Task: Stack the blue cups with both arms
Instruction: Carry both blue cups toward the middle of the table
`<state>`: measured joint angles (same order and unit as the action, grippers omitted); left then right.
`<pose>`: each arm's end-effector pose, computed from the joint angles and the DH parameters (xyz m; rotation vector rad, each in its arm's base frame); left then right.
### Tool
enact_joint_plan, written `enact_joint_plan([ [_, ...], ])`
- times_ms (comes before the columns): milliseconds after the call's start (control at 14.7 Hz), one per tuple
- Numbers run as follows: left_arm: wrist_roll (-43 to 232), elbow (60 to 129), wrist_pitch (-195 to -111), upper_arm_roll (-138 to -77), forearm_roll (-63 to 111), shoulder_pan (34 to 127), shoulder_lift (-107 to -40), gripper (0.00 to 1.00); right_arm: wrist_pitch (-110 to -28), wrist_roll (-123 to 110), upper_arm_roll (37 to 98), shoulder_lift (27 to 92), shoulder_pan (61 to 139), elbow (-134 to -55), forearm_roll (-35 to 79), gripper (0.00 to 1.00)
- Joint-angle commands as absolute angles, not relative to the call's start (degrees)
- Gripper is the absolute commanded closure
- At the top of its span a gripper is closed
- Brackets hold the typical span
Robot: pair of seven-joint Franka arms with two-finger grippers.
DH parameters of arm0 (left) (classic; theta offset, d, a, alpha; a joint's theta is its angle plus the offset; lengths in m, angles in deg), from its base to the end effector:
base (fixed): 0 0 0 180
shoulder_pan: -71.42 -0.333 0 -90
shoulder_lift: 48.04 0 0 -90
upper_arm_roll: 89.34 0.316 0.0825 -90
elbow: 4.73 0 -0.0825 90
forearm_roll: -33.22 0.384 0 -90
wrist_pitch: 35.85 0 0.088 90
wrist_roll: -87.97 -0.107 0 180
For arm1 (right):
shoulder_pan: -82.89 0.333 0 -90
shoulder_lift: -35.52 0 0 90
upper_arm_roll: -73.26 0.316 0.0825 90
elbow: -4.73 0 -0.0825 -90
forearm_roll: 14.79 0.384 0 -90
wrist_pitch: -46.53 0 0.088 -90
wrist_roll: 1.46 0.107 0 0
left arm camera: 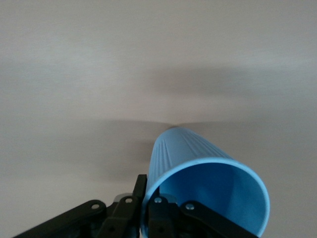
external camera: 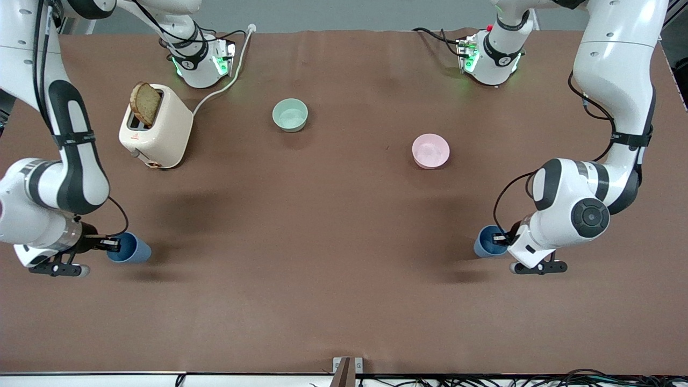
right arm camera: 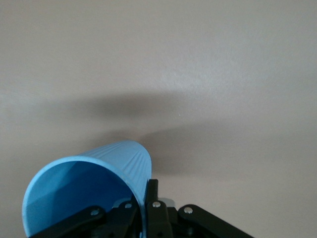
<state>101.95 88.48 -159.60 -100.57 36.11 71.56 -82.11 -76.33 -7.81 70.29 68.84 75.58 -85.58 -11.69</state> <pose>0.6727 -0.1166 0.2756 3.0829 0.0718 -0.0984 0.6847 -0.1168 0.3000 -3.1200 0.1404 0.0155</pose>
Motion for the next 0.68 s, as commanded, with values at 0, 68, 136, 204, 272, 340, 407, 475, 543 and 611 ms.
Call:
enact_joint_plan([
  [0, 110.08, 87.48, -156.54, -105.84, 35.24, 72.04, -79.33, 1.0, -69.5, -8.58, 70.62, 68.3, 75.68, -79.58, -7.87, 0.99],
  [68, 114.82, 86.59, -155.74, -108.48, 35.41, 72.3, -79.41, 1.0, -68.0, -8.5, 70.62, 68.21, 75.77, -78.78, -6.02, 0.99],
  [136, 120.43, 86.15, -155.65, -110.94, 36.11, 73.52, -79.59, 1.0, -67.03, -8.49, 70.62, 67.95, 76.03, -77.99, -4.79, 0.99],
  [204, 124.58, 84.93, -155.74, -111.66, 36.12, 75.44, -80.11, 1.0, -66.15, -8.41, 70.71, 67.78, 76.03, -77.02, -4.34, 0.99],
  [272, 128.1, 83.35, -155.74, -111.67, 36.12, 78.6, -81.34, 1.0, -64.84, -8.32, 70.79, 67.69, 76.21, -76.06, -4.25, 0.99],
  [340, 131.79, 82.2, -155.74, -111.67, 35.86, 81.67, -82.39, 1.0, -63.87, -8.06, 70.8, 67.69, 76.65, -75.18, -3.81, 0.99],
  [407, 135.92, 81.93, -156.26, -111.58, 36.03, 84.75, -83.71, 1.0, -63.6, -7.53, 70.71, 67.6, 77.17, -74.65, -2.85, 0.99],
  [475, 139.79, 81.14, -157.05, -111.23, 36.03, 87.56, -84.94, 1.0, -63.51, -6.83, 70.71, 67.34, 77.61, -74.64, -1.97, 0.99],
  [543, 143.04, 79.74, -158.62, -111.23, 36.12, 90.12, -86.61, 1.0, -63.42, -5.78, 70.71, 66.73, 78.31, -74.64, -1.7, 0.99],
  [611, 145.51, 79.29, -159.94, -111.14, 36.12, 91.88, -87.67, 1.0, -63.42, -4.38, 70.71, 66.28, 79.28, -74.64, -1.7, 0.99],
])
